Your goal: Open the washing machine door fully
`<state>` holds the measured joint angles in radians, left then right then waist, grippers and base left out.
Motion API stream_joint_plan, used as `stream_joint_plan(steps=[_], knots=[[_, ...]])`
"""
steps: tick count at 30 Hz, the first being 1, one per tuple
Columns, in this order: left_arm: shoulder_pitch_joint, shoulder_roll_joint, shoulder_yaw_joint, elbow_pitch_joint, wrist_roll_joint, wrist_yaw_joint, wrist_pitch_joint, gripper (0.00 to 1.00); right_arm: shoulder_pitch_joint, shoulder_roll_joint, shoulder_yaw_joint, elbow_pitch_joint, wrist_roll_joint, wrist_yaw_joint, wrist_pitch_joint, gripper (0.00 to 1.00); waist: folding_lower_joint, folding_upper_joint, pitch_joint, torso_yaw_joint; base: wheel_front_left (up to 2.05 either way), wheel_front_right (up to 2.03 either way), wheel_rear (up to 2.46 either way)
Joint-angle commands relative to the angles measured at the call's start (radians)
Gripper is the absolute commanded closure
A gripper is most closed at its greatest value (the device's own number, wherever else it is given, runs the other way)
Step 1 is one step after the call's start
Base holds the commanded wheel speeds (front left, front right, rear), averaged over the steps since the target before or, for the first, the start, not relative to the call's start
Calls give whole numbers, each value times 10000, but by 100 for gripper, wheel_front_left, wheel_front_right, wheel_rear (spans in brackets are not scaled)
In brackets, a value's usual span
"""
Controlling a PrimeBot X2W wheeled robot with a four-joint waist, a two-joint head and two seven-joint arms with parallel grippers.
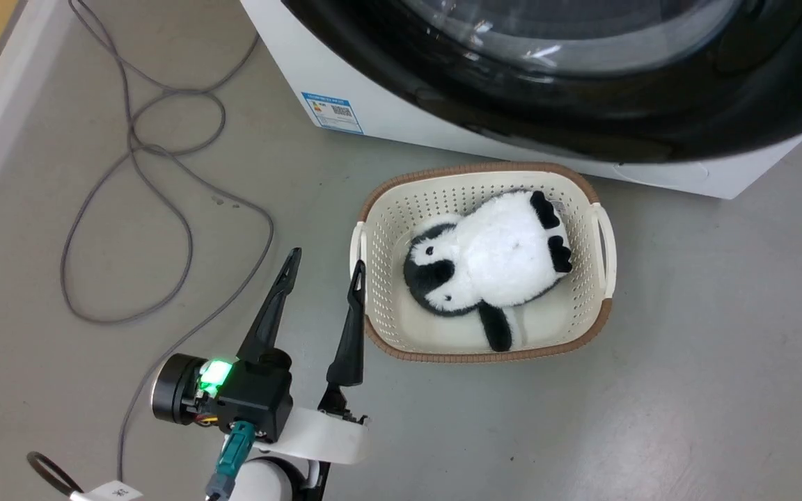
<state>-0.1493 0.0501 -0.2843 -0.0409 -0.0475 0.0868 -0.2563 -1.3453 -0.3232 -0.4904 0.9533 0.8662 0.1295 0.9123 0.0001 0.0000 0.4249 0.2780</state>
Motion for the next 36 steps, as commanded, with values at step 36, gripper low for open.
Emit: stream_joint_plan(steps=[36], knots=[[1211,87,964,465,21,-343,-55,0,6551,2722,-174,-3601,1267,12,2402,100,-1,0,-3603,-366,0,0,0]])
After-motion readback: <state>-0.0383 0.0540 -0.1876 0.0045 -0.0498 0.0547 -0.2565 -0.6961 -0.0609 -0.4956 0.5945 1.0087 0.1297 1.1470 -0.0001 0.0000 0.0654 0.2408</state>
